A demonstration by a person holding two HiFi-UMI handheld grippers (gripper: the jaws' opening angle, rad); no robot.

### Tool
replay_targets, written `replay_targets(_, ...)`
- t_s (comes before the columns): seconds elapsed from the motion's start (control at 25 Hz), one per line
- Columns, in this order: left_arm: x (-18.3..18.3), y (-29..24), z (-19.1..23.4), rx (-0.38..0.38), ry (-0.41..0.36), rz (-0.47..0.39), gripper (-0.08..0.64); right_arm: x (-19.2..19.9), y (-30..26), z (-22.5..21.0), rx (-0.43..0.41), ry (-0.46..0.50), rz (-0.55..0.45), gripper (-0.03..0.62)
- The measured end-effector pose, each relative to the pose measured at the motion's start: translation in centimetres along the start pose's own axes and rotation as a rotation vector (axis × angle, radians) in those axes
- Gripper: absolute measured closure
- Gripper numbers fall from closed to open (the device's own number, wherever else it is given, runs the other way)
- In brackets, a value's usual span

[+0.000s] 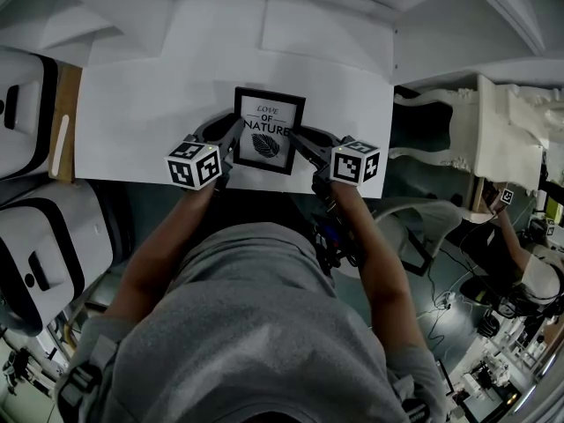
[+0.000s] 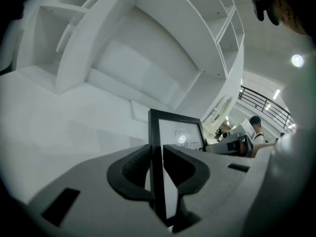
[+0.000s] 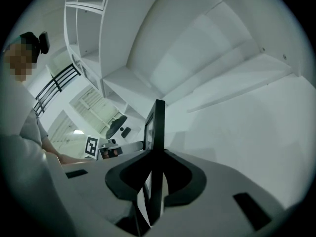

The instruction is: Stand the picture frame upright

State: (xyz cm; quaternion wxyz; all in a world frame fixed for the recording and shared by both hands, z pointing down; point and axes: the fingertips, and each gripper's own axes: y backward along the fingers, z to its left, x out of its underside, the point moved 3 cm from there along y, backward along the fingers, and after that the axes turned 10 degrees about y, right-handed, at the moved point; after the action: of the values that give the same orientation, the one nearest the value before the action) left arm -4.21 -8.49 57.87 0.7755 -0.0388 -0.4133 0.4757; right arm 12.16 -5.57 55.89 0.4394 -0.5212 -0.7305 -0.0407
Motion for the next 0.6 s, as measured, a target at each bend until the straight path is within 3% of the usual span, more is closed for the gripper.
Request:
replay_targets(0.24,-2.1,0.4,-1.4,0.005,-0.049,-0.038,0.485,-1.6,0.5,0.2,-0.014,-0.001,-0.053,0.508)
replay_targets(0.6,-5.5,1.1,-4.2,0.059,-0.112,-0.113,0.485,-6.0,2.1,1.5,-0.019,0.106,-0.101,0.508)
